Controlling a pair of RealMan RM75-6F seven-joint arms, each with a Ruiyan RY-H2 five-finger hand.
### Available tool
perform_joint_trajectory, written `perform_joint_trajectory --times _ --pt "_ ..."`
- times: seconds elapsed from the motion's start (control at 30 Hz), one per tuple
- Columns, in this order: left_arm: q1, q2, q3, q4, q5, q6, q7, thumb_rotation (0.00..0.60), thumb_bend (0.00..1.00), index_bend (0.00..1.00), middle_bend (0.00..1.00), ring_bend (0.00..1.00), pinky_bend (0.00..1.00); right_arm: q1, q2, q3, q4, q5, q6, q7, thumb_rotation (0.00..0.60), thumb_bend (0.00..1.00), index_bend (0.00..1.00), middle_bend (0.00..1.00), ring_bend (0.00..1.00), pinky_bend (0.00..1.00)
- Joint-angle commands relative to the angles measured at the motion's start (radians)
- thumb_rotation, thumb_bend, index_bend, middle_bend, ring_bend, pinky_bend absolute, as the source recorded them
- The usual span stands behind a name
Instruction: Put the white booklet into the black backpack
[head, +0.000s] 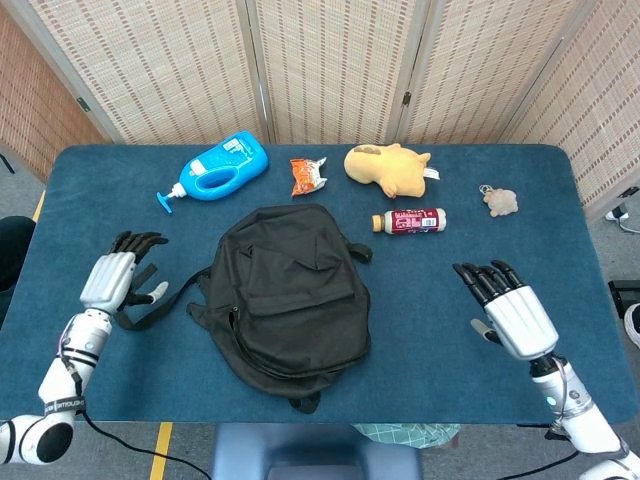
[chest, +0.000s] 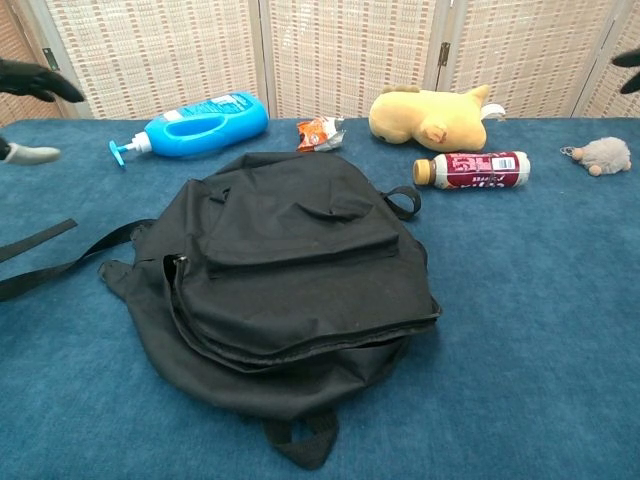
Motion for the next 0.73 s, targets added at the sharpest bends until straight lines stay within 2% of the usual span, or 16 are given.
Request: perform_joint_trajectory --times 0.03,0.17,0.43,0.73 --pt "0.077 -0.012 0.043 0.008 0.05 0.099 0.055 0.6 0.37 0.24 0.18 0.13 0.0 -0.041 0.044 0.002 -0.046 0.055 -0.045 0.07 0.6 0.17 0.04 0.09 0.16 0.11" --pt "0.144 -0.023 0.067 0.011 0.094 0.195 0.081 0.6 0.37 0.22 0.17 0.13 0.0 -0.081 0.083 0.011 -0.084 0.097 -0.051 0.134 0.6 0.17 0.0 0.02 0.09 0.04" --pt "0.275 -0.043 0.119 0.009 0.199 0.375 0.137 0.6 0.37 0.2 0.16 0.12 0.0 -0.179 0.089 0.048 -0.094 0.157 0.012 0.172 0.6 0.17 0.0 0.0 0.08 0.02" --pt "0.376 -0.033 0.15 -0.051 0.267 0.47 0.17 0.6 0.37 0.2 0.15 0.11 0.0 -0.25 0.091 0.063 -0.124 0.161 0.034 0.221 0.6 0.17 0.0 0.01 0.09 0.02"
